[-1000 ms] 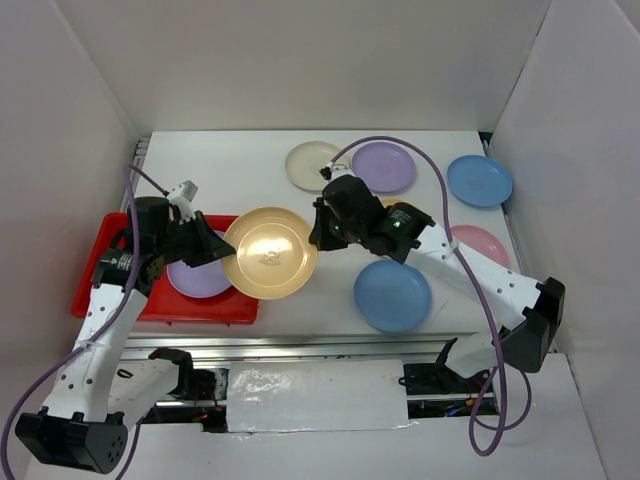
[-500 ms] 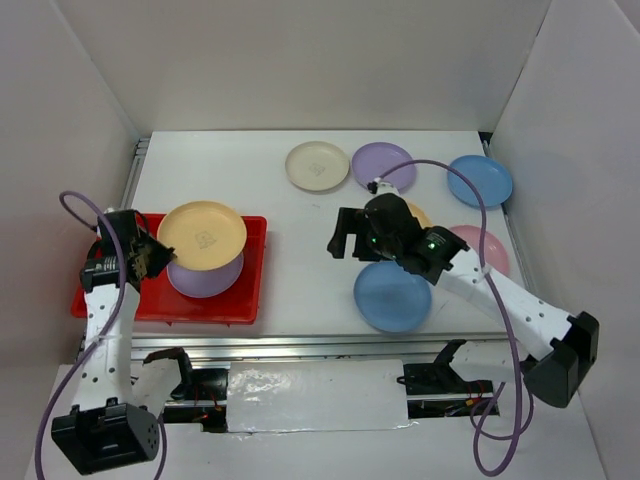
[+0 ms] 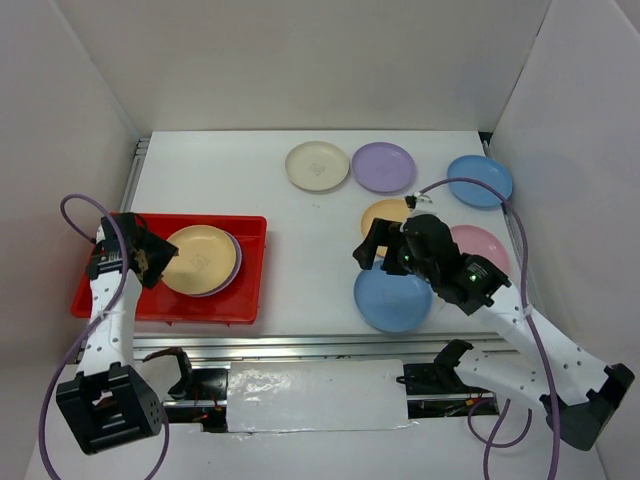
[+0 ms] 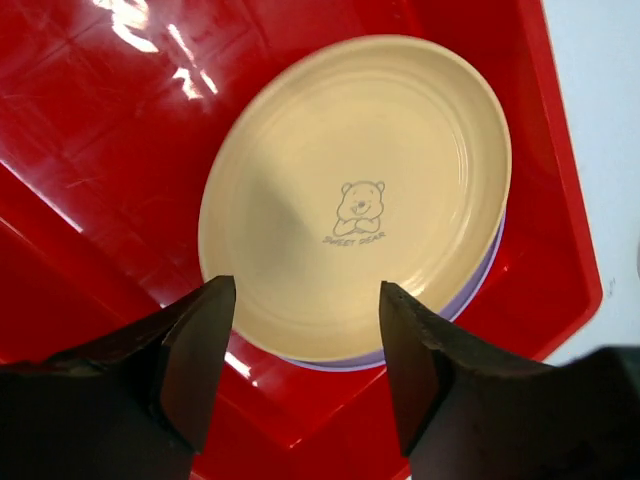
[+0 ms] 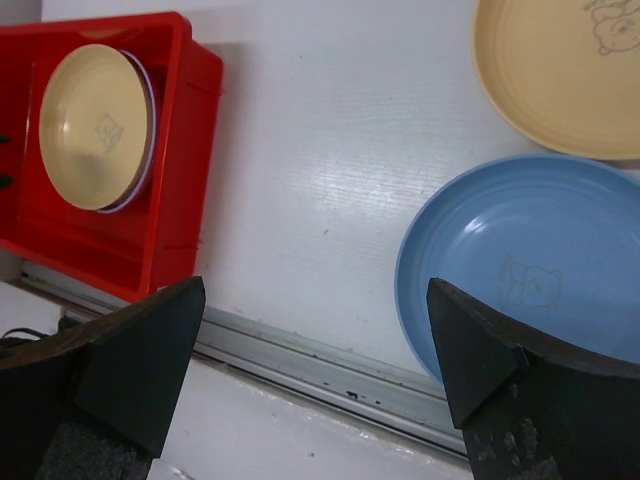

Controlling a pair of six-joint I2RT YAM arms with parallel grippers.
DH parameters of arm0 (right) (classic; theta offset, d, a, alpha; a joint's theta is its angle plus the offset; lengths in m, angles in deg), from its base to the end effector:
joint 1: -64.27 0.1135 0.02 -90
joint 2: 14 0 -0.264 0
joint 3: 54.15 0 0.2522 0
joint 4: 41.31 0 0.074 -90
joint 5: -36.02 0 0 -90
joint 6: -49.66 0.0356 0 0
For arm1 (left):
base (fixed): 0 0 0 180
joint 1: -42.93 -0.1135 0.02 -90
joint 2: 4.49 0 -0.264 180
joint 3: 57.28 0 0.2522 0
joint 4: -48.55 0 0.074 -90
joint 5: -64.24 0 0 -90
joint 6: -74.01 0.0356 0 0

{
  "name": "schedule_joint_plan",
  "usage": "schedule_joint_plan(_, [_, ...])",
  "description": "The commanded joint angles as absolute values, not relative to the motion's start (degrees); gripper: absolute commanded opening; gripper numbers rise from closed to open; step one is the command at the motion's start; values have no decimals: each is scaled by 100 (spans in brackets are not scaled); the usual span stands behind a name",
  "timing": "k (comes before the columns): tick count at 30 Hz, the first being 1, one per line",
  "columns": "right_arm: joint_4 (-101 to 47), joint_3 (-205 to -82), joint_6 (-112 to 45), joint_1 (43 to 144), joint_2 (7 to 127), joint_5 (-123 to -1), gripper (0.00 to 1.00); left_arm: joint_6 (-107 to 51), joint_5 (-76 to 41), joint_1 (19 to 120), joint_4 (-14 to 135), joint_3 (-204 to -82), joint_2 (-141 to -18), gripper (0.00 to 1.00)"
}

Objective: Place the plates into the plastic bin on the countertop

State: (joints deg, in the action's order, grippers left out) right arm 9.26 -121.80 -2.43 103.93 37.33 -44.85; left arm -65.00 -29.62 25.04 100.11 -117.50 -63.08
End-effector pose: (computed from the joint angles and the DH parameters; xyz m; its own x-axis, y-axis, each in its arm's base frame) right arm 0.1478 0.1152 0.3291 -0.6670 0.2351 -0.7070 -0.1513 0.8864 0.4374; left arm 0.1944 0.0653 0.2622 -0.2152 -0.8608 -0.4611 -0.7778 0.4366 -0.4521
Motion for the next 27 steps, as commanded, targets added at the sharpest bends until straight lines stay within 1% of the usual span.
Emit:
schedule_joint_plan(1, [1199,-12222,-210,10320,3435,-4185,100,-6284,-2822,2605,10017,-11868,-5717,76])
schedule_joint_plan(3, [1313,-12257,-210,10241,3259,-4106,100,-6231,-2857,2641,10202,-11894,-5399,78])
schedule_joint_plan(4, [1323,-12249,-210,10206,3206,-4088,100,-6169,-2840,2745,10342,-11921,-5084,82])
schedule_joint_plan(5, [1358,-12266,-210,10162,3162,-4080,100,-6125,-2683,2825,10309,-11930,-4933,82])
schedule_joint_plan(7, [1393,-12293,-193,10057,3074,-4115,100,-6098,-2349,3316,10064,-11851,-4590,81])
schedule_joint_plan(8, [1411,-12319,-141,10030,3030,-4106,100,-6133,-2025,3587,9819,-11833,-4589,81])
schedule_joint_plan(9, [1463,-12336,-123,10004,3013,-4028,100,-6177,-1944,3877,9712,-11877,-4772,81])
schedule_joint_plan(10, [1507,-12354,-70,10004,2986,-3966,100,-6212,-1917,4646,9624,-11920,-4939,81])
schedule_joint_plan(11, [1542,-12398,26,9995,2916,-3896,100,-6239,-1986,5045,9353,-12025,-5123,81])
schedule_joint_plan(12, [1595,-12424,62,10004,2855,-3825,100,-6291,-2178,5475,9272,-12139,-5551,91])
schedule_joint_plan(13, [1621,-12459,114,9995,2793,-3755,100,-6301,-2476,6498,9193,-12254,-5799,92])
schedule_joint_plan(14, [1700,-12486,132,9995,2671,-3711,100,-6327,-3306,7091,9166,-12638,-6080,93])
schedule_joint_plan(15, [1762,-12521,150,9986,2600,-3658,100,-6362,-3749,8193,9236,-12903,-6770,95])
schedule_joint_plan(16, [1806,-12591,167,9986,2556,-3579,100,-6371,-4093,8596,9306,-13175,-7169,97])
schedule_joint_plan(17, [1867,-12644,168,9977,2460,-3552,100,-6354,-4279,8904,9411,-13761,-7547,97])
schedule_joint_plan(18, [1990,-12670,176,9969,2398,-3535,100,-6362,-4525,9325,9525,-14028,-8264,98])
schedule_joint_plan(19, [2113,-12766,159,9969,2319,-3535,100,-6345,-4597,9451,9509,-14387,-8593,98])
schedule_joint_plan(21, [2253,-12855,159,9960,2248,-3526,100,-6362,-4711,9689,9369,-14636,-9321,99])
schedule_joint_plan(27, [2606,-13048,45,9942,2019,-3491,100,-6248,-4413,9961,9096,-15479,-10880,97])
